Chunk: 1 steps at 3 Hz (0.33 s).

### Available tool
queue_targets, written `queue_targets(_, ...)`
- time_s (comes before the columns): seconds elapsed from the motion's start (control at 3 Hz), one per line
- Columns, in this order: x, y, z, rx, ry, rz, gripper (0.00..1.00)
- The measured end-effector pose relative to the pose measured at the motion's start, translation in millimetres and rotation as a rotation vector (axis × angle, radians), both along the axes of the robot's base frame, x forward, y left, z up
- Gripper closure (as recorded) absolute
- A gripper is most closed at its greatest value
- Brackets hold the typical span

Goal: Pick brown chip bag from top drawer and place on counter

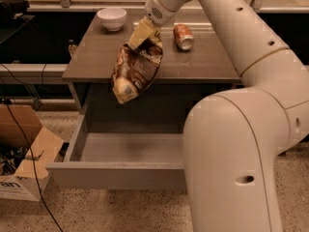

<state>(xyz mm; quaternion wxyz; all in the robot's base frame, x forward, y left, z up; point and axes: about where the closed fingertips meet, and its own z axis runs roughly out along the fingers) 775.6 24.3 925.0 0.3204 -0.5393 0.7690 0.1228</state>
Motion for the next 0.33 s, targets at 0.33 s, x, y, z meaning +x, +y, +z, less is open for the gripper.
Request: queue_targets(0.33,-0.1,0.7,-2.4,-0.003,0.003,0.001,0.00)
